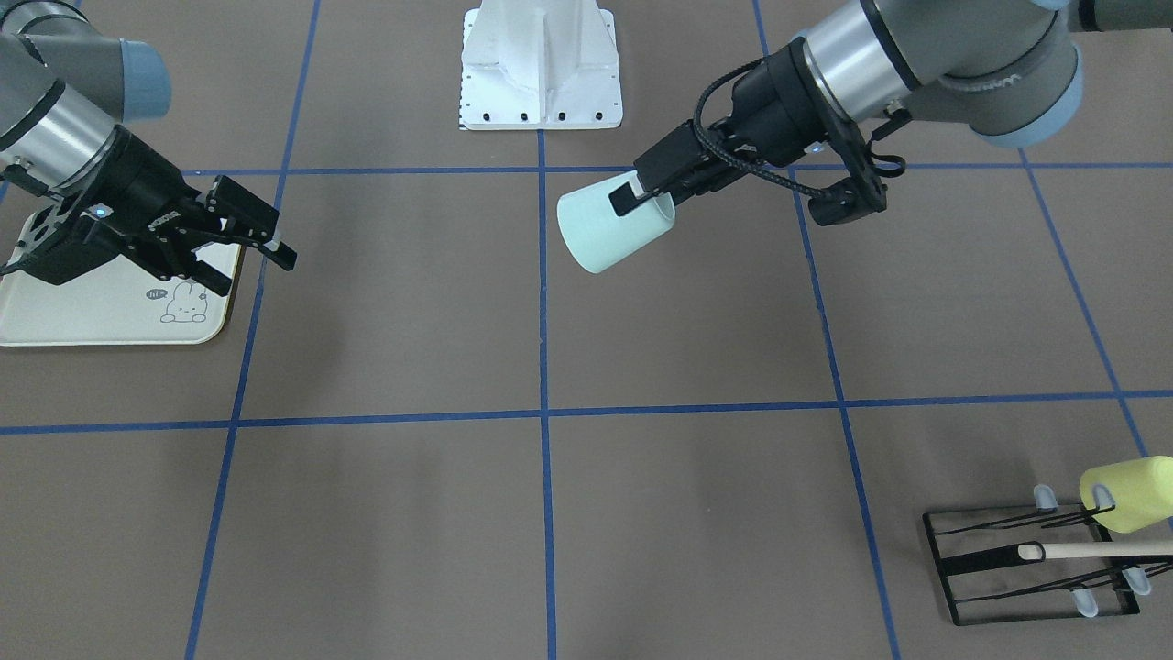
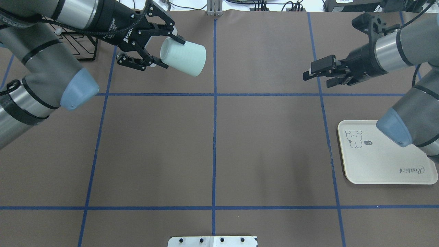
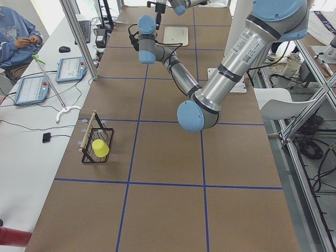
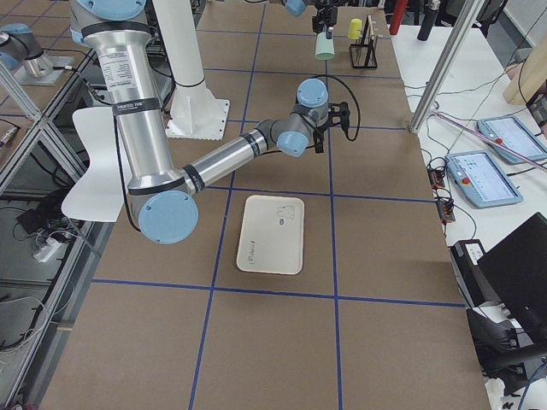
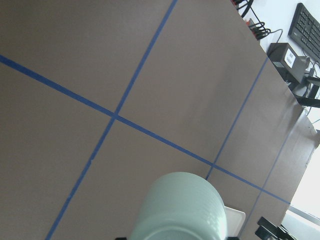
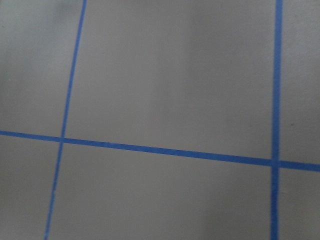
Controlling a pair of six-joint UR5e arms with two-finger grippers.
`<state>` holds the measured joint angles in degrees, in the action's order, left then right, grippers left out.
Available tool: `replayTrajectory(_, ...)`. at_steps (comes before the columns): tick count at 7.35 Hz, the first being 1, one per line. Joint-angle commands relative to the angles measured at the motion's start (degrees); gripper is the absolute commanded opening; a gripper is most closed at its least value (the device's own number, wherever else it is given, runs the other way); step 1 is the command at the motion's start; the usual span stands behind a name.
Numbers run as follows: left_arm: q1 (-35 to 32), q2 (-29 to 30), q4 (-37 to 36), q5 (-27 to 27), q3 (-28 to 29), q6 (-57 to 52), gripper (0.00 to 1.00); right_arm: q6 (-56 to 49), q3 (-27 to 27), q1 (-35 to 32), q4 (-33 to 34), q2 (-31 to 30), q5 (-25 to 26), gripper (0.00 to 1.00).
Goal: Left arm grabs green cup and hands to right arm on tray
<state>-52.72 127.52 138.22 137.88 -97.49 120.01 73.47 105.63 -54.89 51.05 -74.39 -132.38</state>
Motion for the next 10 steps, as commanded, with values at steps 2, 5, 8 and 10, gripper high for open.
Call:
replayTrajectory(2,5.61,-0.08,22.04,-12.08,0.11,21.87,0.00,21.40,0.02,2.42,-16.11,2.32,-0.78,1.00)
replayTrajectory(5,9.71,-2.09,42.66,-22.78,0.72,35.69,0.00,34.93,0.02,3.03,-26.76,5.21,-2.10,1.00)
replayTrajectory(8,11.50,-3.24,47.58,-24.68,0.99,36.08,0.00,47.51,-0.07,3.82,-34.51,8.19,0.26,0.99)
replayTrajectory(10,11.67,-3.16,47.94,-24.76,0.73,36.17,0.00,52.30,-0.16,5.83,-37.84,9.35,3.69,0.99)
